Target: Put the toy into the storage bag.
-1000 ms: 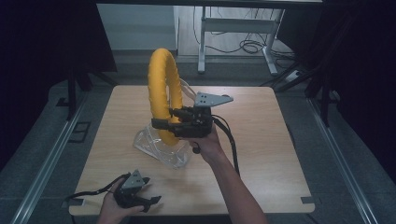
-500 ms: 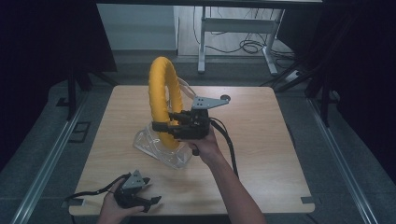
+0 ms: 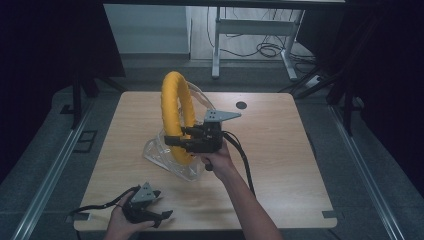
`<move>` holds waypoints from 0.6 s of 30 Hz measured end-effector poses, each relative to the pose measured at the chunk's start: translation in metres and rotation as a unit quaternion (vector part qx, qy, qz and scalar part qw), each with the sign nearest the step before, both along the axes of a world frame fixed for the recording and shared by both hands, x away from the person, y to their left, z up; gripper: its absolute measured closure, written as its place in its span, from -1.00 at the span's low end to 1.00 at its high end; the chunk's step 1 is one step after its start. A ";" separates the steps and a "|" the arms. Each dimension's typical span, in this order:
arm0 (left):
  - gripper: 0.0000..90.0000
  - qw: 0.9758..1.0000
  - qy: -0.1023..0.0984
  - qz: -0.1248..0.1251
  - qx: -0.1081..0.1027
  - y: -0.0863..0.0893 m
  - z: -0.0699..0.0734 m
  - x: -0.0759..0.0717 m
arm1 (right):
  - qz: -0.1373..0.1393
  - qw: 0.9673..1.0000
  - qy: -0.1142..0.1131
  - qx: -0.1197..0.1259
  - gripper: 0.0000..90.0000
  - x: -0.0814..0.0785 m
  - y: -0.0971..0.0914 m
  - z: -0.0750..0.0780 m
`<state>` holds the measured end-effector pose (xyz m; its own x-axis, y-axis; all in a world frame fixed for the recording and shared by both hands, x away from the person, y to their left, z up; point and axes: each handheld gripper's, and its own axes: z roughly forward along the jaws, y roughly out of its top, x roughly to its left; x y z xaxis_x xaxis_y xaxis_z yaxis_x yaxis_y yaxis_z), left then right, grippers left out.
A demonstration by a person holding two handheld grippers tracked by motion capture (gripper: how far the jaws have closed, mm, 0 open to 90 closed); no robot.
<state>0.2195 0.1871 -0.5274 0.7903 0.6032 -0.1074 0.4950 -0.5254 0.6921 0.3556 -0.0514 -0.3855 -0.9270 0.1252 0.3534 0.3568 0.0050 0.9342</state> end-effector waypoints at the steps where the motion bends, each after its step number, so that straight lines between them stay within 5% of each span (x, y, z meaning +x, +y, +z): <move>1: -0.59 1.000 0.000 0.000 0.000 0.000 0.000 0.000 | 0.001 1.000 0.004 -0.001 0.14 0.000 0.000 -0.002; 10: -0.59 1.000 0.001 0.001 -0.001 0.000 0.000 0.000 | -0.002 1.000 0.026 -0.008 0.13 0.010 -0.004 -0.025; 18: -0.59 1.000 0.001 0.000 0.000 0.000 0.000 0.000 | -0.030 0.999 0.011 -0.026 0.07 0.011 -0.007 -0.030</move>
